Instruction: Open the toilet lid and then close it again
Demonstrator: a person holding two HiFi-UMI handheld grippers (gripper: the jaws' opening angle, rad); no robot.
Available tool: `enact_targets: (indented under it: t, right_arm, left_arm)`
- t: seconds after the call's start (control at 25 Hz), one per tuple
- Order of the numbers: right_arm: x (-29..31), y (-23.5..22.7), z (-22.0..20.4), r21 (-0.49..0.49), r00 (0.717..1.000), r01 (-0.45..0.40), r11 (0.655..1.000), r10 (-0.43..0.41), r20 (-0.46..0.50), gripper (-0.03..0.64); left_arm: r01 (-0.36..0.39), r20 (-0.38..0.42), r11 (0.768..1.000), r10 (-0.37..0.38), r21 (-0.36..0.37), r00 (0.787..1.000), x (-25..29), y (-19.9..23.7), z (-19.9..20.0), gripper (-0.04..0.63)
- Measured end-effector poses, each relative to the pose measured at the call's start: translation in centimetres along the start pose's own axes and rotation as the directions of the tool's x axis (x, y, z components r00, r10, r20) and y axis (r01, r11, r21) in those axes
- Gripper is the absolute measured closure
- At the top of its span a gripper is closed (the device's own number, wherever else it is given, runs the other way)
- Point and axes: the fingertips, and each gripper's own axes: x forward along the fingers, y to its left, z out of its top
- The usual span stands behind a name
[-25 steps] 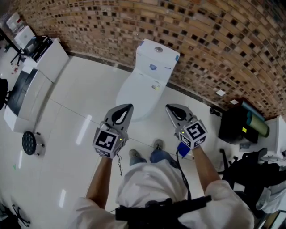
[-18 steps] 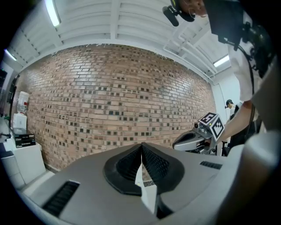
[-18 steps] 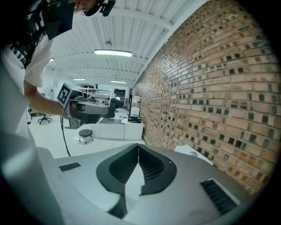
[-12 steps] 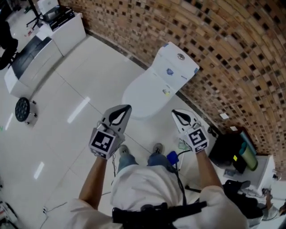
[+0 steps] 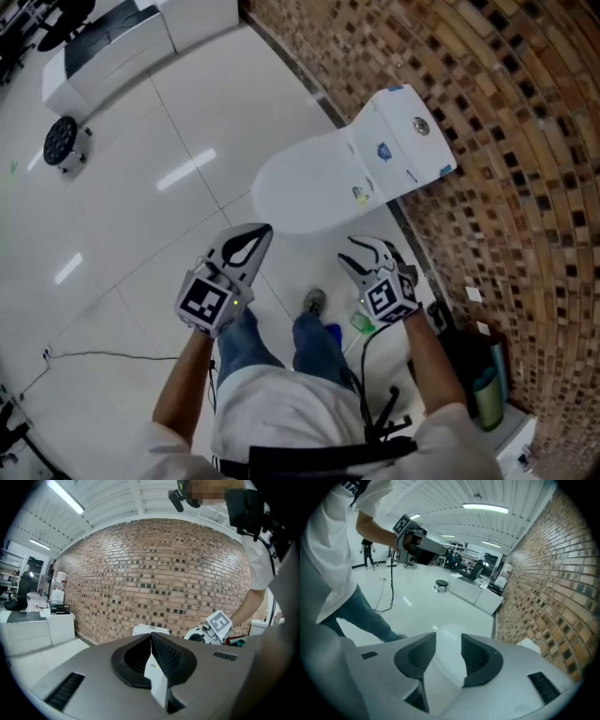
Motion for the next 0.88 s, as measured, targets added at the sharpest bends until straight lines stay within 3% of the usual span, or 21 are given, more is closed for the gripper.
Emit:
enact_targets:
  t: [0.12, 0.24, 0.36, 0.44, 0.72, 0.88]
  right_arm:
    - [2.4, 0.6, -3.9, -0.101, 0.996, -0.081, 0.992, 0.078, -0.033, 0.436]
    - [5.8, 1.2, -8.0, -0.184, 0.99, -0.13, 0.974, 0.118, -0.076, 0.433]
    - [10.5, 1.8, -12.2, -0.238, 0.985, -0.143, 0.961, 0.113, -0.133, 0.329]
    - [14.2, 2.3, -14.3, -0.28, 0.98, -0.151, 0.948, 0.106, -0.169, 0.302]
    - [25.1, 3.6, -17.1, -0.46, 0.961, -0.185, 0.868, 0.062, -0.269, 0.259]
    - [28.1, 4.2, -16.8, -0.495, 0.955, -0.221, 0.84, 0.083, -0.285, 0.246]
  left_arm:
    - [-0.077, -0.013, 0.996, 0.076, -0.044, 0.997, 2.2, -1.5, -2.4, 0.6]
    - [-0.122, -0.037, 0.992, 0.12, -0.043, 0.992, 3.9, -2.3, -5.3, 0.6]
    - [-0.135, -0.077, 0.991, 0.133, -0.022, 0.988, 5.0, -2.4, -9.1, 0.6]
    - [-0.136, -0.096, 0.99, 0.134, -0.022, 0.986, 5.5, -1.6, -12.0, 0.6]
    - [-0.154, -0.078, 0.987, 0.15, -0.048, 0.986, 5.8, 1.0, -18.8, 0.6]
    - [-0.157, -0.081, 0.984, 0.15, -0.08, 0.985, 4.7, 1.7, -21.1, 0.6]
